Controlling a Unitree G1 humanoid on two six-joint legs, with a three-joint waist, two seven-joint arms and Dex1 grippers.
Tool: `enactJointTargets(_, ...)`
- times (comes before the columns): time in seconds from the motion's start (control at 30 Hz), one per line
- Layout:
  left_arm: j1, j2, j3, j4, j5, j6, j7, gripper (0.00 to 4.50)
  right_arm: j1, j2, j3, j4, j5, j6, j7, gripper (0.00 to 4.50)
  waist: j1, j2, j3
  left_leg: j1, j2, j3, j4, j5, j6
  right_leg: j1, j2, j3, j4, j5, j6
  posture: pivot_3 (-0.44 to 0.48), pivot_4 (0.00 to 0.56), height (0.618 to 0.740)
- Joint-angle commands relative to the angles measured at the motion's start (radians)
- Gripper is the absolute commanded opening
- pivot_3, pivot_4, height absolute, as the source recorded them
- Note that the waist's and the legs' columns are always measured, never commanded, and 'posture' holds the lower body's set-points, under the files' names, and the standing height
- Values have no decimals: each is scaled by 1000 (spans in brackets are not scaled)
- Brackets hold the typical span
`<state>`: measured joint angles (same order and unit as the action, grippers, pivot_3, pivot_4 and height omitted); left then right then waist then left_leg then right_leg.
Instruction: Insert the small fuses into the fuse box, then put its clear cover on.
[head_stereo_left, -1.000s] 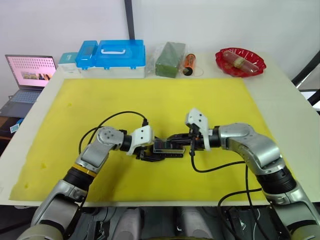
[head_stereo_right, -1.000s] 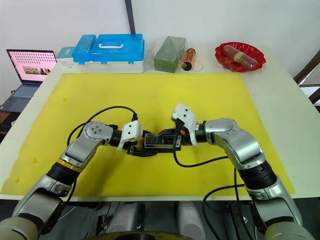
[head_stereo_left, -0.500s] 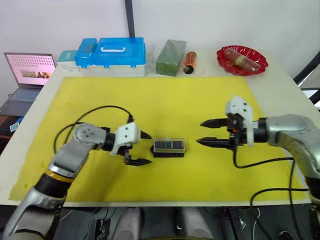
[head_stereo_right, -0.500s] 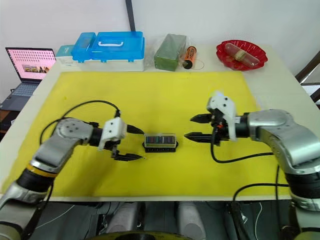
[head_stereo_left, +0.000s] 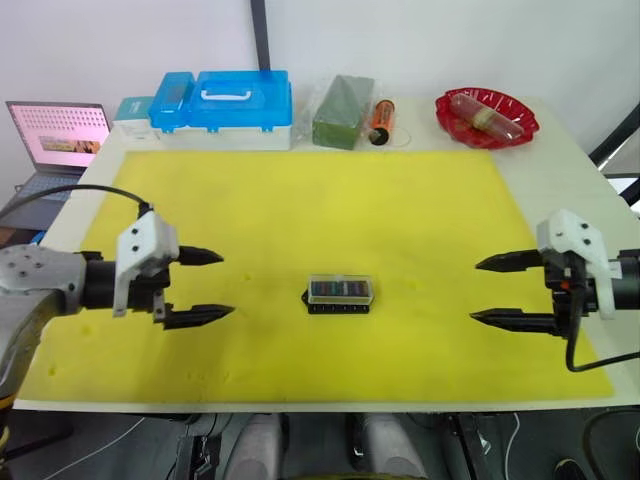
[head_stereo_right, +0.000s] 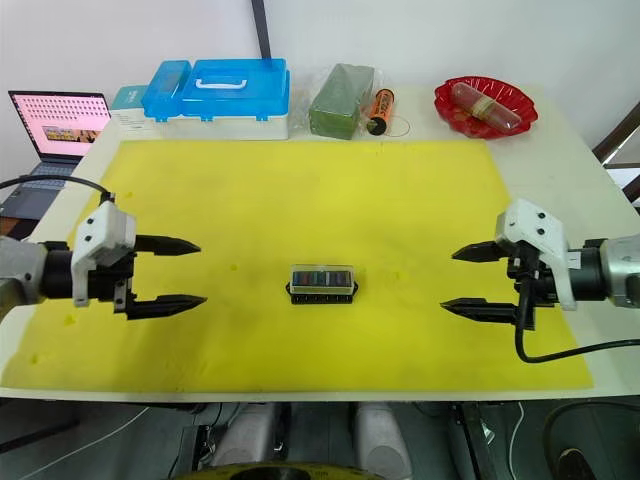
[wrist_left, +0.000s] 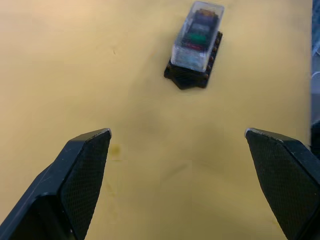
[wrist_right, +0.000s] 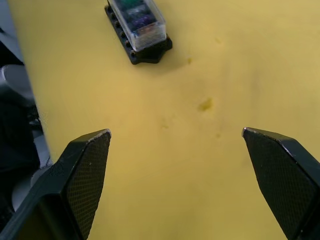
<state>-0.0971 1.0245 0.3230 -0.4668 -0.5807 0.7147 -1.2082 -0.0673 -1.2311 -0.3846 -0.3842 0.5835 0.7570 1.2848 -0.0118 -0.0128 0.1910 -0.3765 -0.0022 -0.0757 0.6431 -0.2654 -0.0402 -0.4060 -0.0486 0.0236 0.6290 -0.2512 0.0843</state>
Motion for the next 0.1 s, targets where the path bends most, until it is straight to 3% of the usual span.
enactJointTargets(0.03,24,21,56,-36,-27,-2,9,4500,-11,-26,-38,12,-2,-23,13,4480,1,-1,1,0,0,0,0,0,0,0,0,0,0,0,0,0,150,740)
enactJointTargets(0.1,36,23,61,-42,-36,0,13,4500,-20,-30,-32,18,-2,-29,12,4480,1,-1,1,0,0,0,0,0,0,0,0,0,0,0,0,0,150,740)
